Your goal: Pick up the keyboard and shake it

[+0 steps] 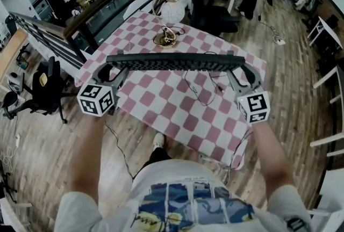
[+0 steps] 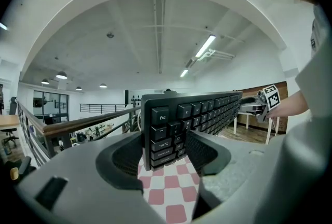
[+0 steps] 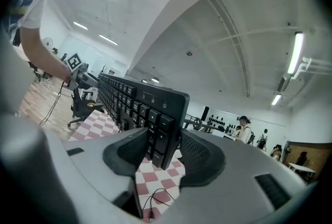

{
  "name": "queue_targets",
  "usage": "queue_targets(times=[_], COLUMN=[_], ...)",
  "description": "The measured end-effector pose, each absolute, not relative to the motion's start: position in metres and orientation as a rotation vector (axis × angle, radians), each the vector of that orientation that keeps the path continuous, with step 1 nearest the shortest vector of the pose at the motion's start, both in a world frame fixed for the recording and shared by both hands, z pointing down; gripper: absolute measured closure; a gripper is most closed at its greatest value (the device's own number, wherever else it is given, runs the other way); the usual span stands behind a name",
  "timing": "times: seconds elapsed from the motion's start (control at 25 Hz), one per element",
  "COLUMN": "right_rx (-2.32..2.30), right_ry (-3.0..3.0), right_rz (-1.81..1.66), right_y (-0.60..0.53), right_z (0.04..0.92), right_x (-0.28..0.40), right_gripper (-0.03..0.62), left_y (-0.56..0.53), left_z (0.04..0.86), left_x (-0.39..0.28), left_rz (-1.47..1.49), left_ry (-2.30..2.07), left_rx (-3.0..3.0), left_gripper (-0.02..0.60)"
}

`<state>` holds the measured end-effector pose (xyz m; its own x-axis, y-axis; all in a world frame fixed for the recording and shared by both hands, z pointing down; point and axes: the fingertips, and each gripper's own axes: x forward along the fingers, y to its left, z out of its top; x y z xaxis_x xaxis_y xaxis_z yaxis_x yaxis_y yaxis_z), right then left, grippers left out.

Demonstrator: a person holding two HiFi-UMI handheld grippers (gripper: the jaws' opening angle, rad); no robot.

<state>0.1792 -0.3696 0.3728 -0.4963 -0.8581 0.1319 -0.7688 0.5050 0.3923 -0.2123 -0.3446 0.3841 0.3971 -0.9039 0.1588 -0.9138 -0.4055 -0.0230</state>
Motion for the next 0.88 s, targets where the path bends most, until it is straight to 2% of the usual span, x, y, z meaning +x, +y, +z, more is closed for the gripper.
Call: queue_targets(times=[0.88], right_rx=[1.488], right_ry=[-2.362], right_rz=[-0.781], right_y=[-0.335], right_z=[0.281], right_x=[0.186], right_gripper=[0.410], left_y=[-0.308], left_z=[0.285], left_x=[-0.208], left_rz=[0.082], left_ry=[-1.885], left_rx=[2.736], left_gripper=[0.330])
